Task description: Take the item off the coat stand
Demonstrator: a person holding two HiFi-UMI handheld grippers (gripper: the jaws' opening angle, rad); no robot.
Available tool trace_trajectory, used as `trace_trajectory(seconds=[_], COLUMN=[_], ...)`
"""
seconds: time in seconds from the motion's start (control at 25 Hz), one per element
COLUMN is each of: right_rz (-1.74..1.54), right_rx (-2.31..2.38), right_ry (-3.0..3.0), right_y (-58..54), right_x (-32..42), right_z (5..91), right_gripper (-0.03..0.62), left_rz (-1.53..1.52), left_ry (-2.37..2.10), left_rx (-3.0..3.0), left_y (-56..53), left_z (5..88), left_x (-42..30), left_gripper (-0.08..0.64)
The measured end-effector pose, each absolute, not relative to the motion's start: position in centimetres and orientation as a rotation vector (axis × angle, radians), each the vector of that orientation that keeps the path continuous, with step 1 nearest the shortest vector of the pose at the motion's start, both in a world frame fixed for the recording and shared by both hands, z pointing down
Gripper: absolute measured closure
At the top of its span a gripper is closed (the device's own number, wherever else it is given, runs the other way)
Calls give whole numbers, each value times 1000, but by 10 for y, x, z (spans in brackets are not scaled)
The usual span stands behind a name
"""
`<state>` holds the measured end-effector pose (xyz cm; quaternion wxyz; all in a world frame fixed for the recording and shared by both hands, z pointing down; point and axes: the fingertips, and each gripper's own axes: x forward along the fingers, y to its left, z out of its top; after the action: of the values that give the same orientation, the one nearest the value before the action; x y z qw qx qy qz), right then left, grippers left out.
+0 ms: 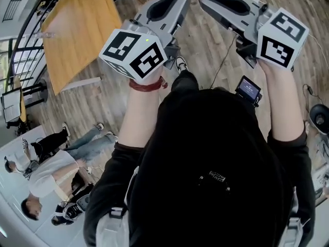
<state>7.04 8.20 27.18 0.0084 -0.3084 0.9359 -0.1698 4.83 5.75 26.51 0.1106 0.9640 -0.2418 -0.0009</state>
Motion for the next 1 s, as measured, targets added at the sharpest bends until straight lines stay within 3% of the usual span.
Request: trace_trajectory(seconds=[0.36,0.56,0.84,1.0], right_rz=[-588,-561,-554,-534], right_rx=[-1104,-1213,-1277,-1232], right_ry=[2846,2828,2821,2841], right_y=[56,63,92,91], right_x=[97,77,121,111], right_z=[289,286,286,266], right_gripper=[577,577,577,577], left_rz=[93,174,104,73], left_ry=[-598,-612,-508,-480], left_rx=[2903,2903,2900,2916], left_y=[26,32,62,71], left_z=[296,300,294,278], left_x=[81,56,105,107], left_gripper=[557,558,558,557])
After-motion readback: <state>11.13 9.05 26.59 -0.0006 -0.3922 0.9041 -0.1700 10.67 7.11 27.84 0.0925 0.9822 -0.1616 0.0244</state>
